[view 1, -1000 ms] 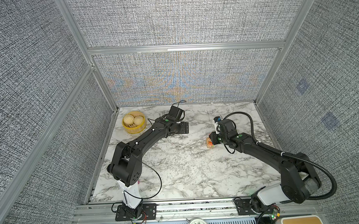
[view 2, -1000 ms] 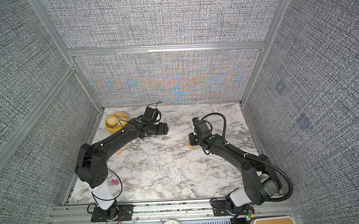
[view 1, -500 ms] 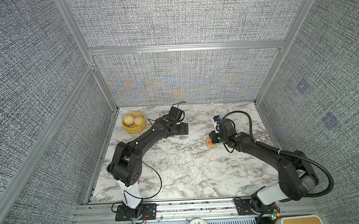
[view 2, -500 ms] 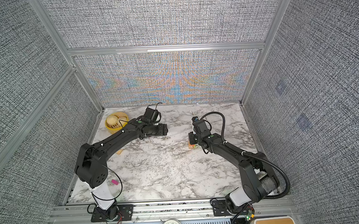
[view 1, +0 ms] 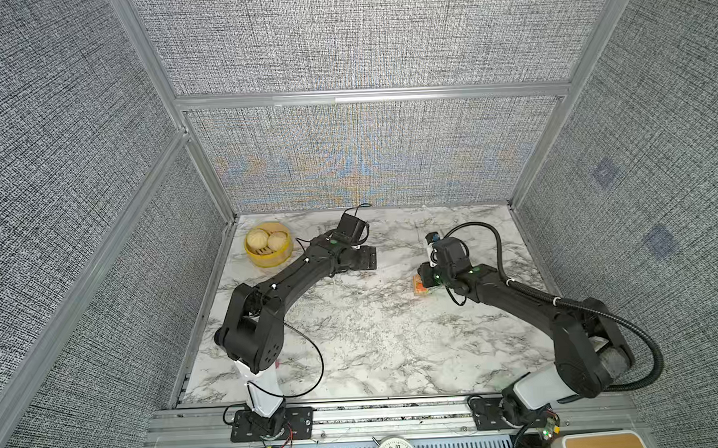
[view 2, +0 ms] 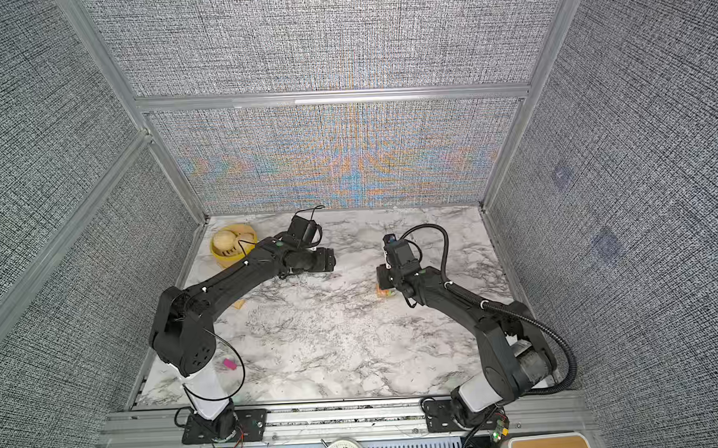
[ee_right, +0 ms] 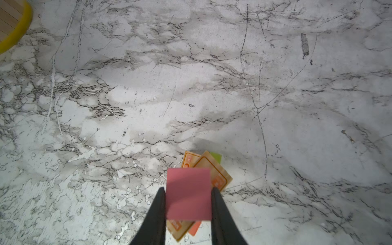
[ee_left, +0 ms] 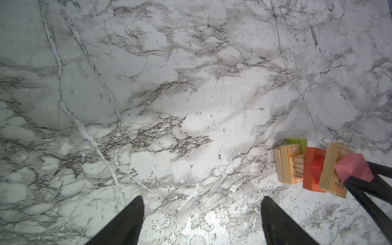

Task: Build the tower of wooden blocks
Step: 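Lower the pink cube onto the printed block on the stack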

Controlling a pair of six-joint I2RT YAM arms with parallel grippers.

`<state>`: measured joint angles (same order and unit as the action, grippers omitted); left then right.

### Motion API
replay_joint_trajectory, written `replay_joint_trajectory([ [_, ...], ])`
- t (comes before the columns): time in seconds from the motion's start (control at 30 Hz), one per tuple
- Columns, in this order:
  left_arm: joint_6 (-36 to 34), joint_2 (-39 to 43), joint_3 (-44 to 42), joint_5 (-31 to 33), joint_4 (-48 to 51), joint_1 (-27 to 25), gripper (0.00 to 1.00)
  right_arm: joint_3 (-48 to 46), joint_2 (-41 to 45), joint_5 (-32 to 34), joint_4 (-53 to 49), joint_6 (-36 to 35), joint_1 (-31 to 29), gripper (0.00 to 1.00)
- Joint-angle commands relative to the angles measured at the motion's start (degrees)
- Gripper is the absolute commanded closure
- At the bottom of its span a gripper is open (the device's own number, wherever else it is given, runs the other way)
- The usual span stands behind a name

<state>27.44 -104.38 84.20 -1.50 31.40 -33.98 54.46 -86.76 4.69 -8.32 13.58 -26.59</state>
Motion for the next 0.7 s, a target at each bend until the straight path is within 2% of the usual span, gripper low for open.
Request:
replay_joint_trajectory([
  [0.0,0.07,0.32,-0.09,0.12,-0.05,0.12,0.13,0.47,0.02,1.02,1.0,-0.16,0.04,0.73],
  [0.3,0.07,0.25,-0.27,0.4,-0.19,0.1,0.13,0.65,-0.6,1.47,1.29,0.0,0.01,0.71],
  [0.67,0.07,1.01,-0.29,0.77,0.16,0.08,0.13,0.64,0.01,1.46,1.2,0.01,0.01,0.62],
])
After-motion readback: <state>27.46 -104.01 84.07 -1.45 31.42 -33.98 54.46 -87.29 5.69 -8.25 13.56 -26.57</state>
